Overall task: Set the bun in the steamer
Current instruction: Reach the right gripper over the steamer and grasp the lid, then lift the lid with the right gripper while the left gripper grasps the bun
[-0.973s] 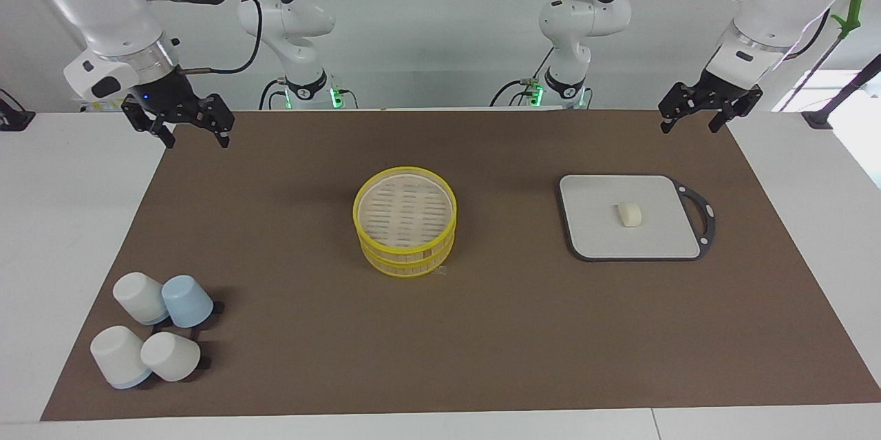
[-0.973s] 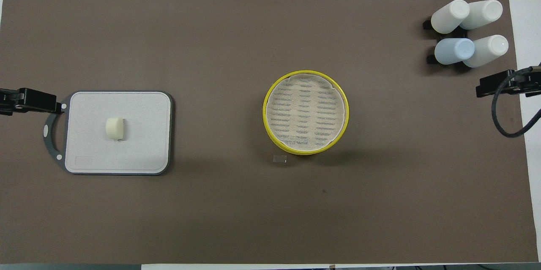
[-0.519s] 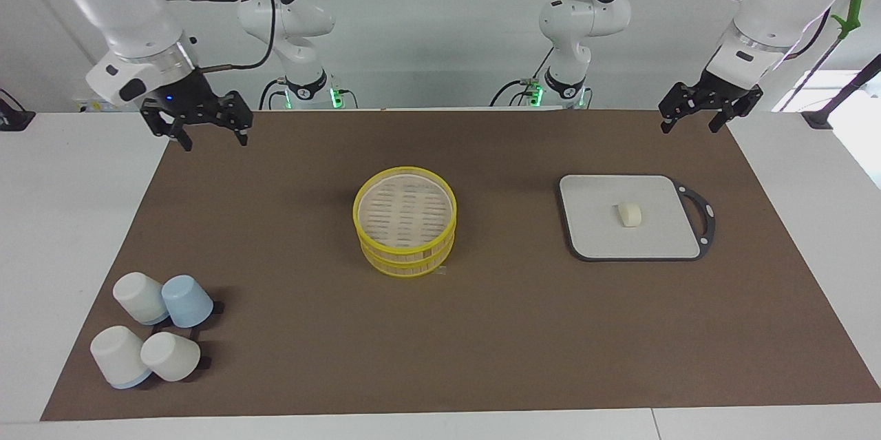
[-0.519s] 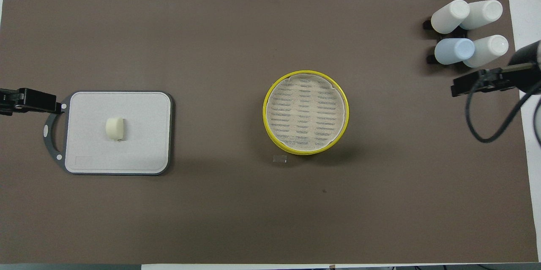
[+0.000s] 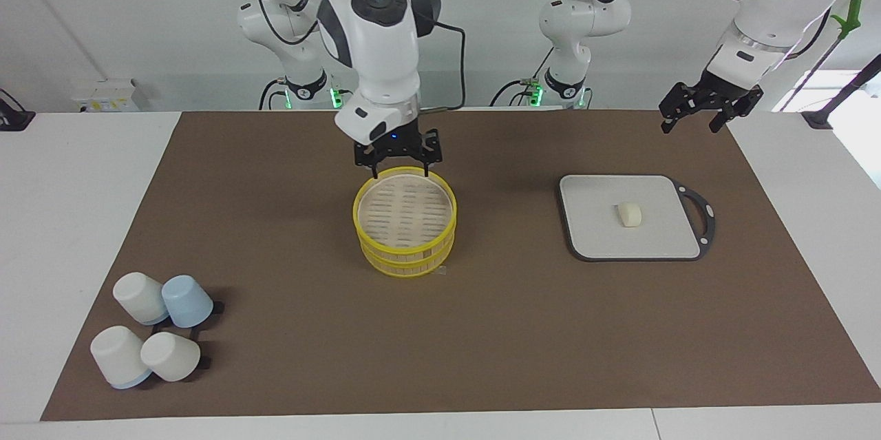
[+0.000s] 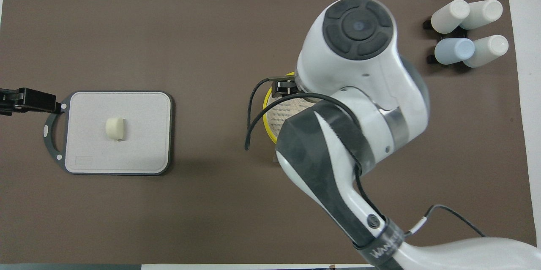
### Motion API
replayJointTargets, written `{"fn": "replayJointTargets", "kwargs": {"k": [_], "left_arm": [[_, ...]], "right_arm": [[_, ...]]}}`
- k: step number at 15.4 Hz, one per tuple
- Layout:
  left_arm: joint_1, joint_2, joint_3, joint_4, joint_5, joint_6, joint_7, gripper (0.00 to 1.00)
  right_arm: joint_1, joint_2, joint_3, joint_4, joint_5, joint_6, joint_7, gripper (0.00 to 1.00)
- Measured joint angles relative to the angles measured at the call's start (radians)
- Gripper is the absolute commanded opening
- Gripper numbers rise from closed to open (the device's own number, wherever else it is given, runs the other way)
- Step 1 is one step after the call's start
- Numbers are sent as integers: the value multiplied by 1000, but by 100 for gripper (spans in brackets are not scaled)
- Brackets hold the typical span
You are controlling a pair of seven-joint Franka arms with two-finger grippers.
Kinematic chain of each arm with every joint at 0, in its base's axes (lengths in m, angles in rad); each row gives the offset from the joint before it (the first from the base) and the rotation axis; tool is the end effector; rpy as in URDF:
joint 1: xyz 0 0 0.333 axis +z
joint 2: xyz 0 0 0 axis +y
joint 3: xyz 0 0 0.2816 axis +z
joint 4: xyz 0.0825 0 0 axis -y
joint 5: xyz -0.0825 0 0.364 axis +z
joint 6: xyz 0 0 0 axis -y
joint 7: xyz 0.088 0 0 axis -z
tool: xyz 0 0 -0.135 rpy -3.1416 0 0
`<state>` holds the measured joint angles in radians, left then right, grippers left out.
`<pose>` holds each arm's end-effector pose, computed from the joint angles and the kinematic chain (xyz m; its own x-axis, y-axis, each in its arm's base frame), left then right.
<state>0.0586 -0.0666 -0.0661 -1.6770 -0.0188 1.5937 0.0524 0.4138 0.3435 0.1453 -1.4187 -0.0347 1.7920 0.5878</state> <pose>0.5163 -0.0073 0.5510 0.9981 -0.0592 -0.0161 -0.0590 -0.9981 0.0153 0.5480 0.3252 0.4517 0.9993 -0.0311 0.0196 -0.0305 -0.9991 -0.0307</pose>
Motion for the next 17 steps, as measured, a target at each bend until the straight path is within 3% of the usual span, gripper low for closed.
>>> {"fn": "replayJointTargets", "kwargs": {"k": [4,8,11,13,14,17], "left_arm": [[0,-14,-1,-71,0,63,0,100],[0,-72,-1,-357,0,331,10,100],[0,-74,0,-514,0,498,40,100],[1,-51,1,-597,0,625,47,100],[3,-33,3,-632,0,689,48,100],[5,26,5,-681,0,802,50,100]], "right_arm": [[67,49,0,-102,-1,147,75,100],[130,68,-1,-173,-32,234,110,100],[128,68,-8,-208,-36,255,109,99],[128,68,-10,-221,-52,272,109,79],[128,68,-10,-223,-62,274,108,63],[129,66,-9,-224,-74,275,107,31]]}}
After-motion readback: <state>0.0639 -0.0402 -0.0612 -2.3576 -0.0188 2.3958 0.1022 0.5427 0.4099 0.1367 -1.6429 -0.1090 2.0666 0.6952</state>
